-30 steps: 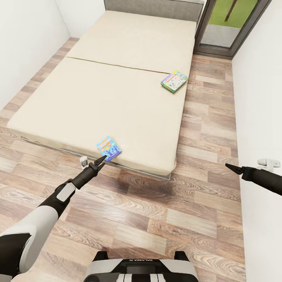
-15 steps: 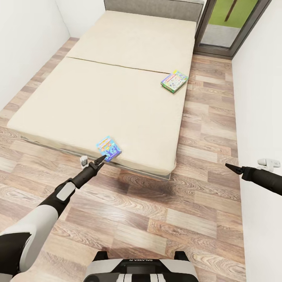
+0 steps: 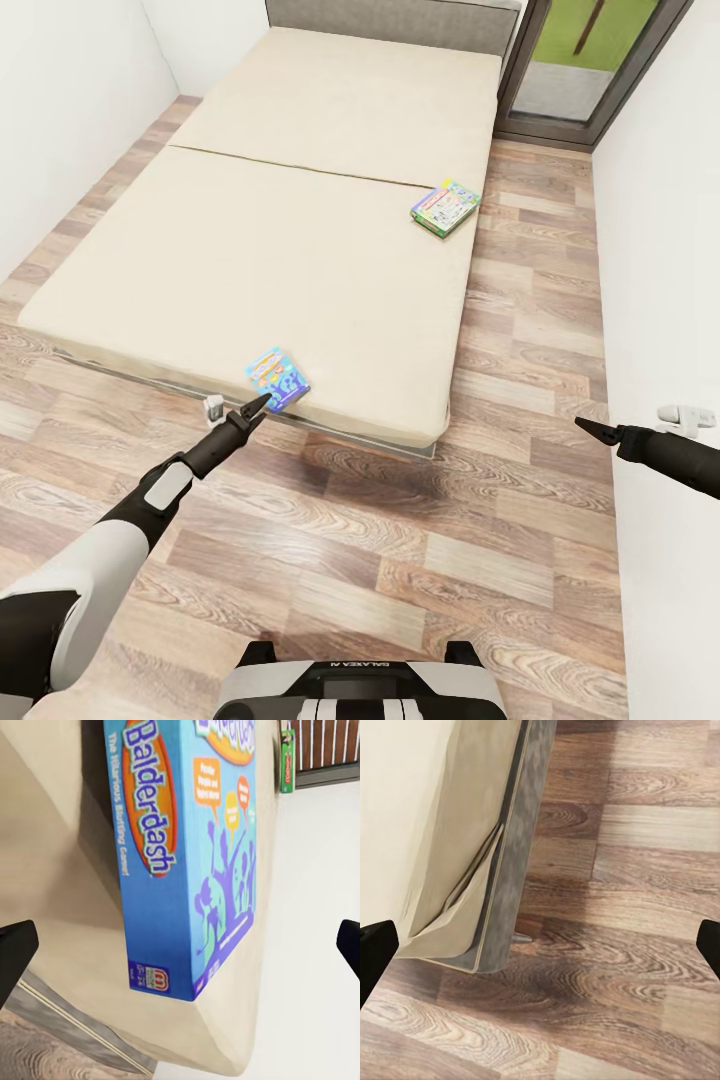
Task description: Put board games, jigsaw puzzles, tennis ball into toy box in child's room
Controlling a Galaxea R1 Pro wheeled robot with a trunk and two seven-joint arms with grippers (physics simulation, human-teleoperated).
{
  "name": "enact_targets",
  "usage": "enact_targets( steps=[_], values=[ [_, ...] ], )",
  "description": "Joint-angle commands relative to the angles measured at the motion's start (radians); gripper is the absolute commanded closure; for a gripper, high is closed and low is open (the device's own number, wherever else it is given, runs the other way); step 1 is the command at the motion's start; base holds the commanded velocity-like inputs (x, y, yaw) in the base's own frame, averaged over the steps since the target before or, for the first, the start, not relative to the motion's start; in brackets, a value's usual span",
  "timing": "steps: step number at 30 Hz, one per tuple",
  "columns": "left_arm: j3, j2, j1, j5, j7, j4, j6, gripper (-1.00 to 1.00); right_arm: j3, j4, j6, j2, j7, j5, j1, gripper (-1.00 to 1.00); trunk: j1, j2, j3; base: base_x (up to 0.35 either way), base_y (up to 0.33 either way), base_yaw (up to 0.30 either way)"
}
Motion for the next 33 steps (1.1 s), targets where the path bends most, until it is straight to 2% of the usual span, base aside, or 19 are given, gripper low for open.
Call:
enact_targets(
  steps=[1,26,33],
  values=[
    [0.0,0.0,0.0,0.007,-0.002,0.0,0.01,-1.0,-0.001,0.0,0.005,0.0,0.005,0.002,-0.001,-1.0,0.0,0.0,0.0,0.0,0.0,0.0],
    [0.0,0.0,-0.007,0.01,-0.002,0.0,0.01,-1.0,0.0,0.0,0.005,0.001,0.005,0.002,-0.001,-1.0,0.0,0.0,0.0,0.0,0.0,-0.001],
    [0.0,0.0,-0.008,0.009,-0.002,0.0,0.01,-1.0,0.0,0.0,0.006,0.004,0.004,0.002,-0.001,-1.0,0.0,0.0,0.004,0.0,0.0,-0.093]
  ],
)
